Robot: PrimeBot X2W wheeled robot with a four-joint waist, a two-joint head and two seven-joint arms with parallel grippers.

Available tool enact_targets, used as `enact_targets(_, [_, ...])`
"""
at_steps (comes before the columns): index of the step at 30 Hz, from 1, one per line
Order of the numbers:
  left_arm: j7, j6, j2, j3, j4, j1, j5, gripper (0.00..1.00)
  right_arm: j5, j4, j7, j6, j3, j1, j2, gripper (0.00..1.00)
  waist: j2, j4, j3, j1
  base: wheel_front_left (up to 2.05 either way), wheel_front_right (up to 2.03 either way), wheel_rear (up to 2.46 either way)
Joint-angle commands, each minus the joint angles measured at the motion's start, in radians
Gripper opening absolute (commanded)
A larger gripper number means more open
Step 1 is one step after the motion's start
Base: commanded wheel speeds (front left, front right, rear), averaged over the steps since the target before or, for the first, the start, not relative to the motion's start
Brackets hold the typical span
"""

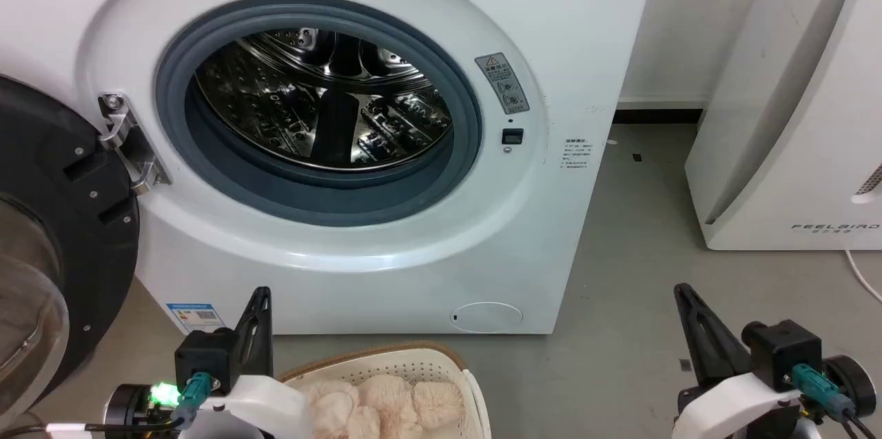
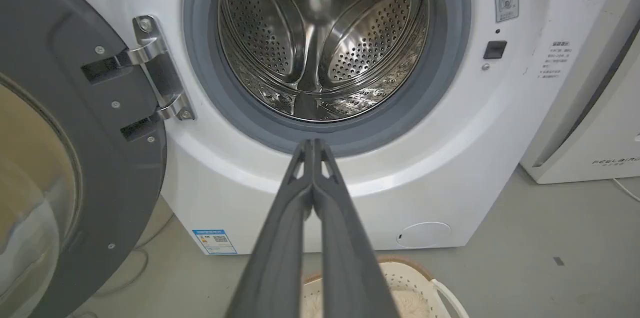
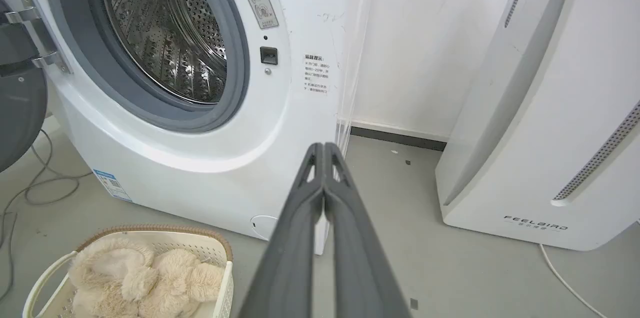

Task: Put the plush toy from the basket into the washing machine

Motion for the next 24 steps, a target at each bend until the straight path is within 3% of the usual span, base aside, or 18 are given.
enact_targets(1, [0.000, -0.004, 0.000, -0.001, -0.004, -0.015, 0.003, 0.00, -0.008, 0.003, 0.000, -0.001, -0.002, -0.014, 0.000, 0.00, 0.0000, 0.000, 0.000, 0.0000, 0.00, 0.00, 0.00])
enact_targets(2, [0.000, 0.000, 0.000, 0.000, 0.000, 0.000, 0.000, 1.00, 0.000, 0.000, 0.000, 0.000, 0.000, 0.000, 0.000, 1.00, 0.0000, 0.000, 0.000, 0.0000, 0.00, 0.00, 0.00])
enact_targets(24, [-0.040, 0.004, 0.000, -0.025, 0.043, 0.002, -0.019, 1.00, 0.021, 0.005, -0.040, 0.000, -0.003, 0.001, 0.000, 1.00, 0.0000, -0.007, 0.026, 0.0000, 0.00, 0.00, 0.00])
